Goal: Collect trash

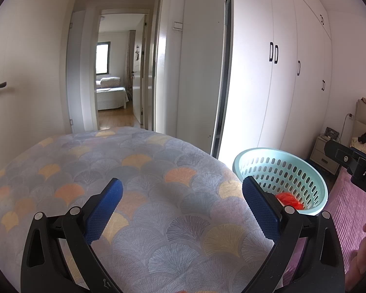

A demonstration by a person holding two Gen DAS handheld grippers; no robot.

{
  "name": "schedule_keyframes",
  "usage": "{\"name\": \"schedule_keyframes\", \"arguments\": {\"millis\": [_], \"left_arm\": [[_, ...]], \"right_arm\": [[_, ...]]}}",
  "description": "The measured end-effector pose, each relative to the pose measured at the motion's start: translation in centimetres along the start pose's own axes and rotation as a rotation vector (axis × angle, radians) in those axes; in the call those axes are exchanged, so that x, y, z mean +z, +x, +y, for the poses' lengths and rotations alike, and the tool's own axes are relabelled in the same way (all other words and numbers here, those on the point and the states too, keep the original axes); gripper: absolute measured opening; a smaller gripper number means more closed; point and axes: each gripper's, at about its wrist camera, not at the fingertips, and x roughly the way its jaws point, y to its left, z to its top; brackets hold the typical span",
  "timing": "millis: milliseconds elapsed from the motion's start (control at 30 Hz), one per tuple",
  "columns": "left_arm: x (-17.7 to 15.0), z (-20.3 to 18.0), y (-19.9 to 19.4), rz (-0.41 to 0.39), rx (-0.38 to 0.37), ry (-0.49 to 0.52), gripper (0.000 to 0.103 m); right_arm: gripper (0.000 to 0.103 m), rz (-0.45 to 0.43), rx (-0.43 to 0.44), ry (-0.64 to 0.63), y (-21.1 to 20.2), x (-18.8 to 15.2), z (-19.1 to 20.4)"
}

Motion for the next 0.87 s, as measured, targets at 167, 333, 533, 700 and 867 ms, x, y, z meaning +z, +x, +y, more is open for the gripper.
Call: {"name": "schedule_keyframes", "arguments": {"millis": [167,333,533,700,867], "left_arm": [[0.1,-0.1,-0.3,-0.016,0.026,0.014,0.095],[0.3,0.2,-0.7,-0.003,0.036,-0.003,0.095],[0.4,0.1,-1.7,-0.021,0.065,0.014,0.095],[0.8,0.5,-2.3,-0.007,0.04,-0.015,0.095],[1.3,0.4,-3.9,-0.022,0.043,-0.01,0.095]], "right_arm": [[0.075,-0.002,-0.003,-0.003,0.0,0.0,0.0],[0.075,-0.008,-0.007,0.007,-0.5,0.0,-0.1],[0.075,-0.029,-0.006,0.0,-1.6,0.1,0.3],[0.075,-0.052,-0.009,-0.008,-2.5,0.3,0.5],[0.075,-0.06,-0.003,-0.004,-3.4,0.6,0.6]]}}
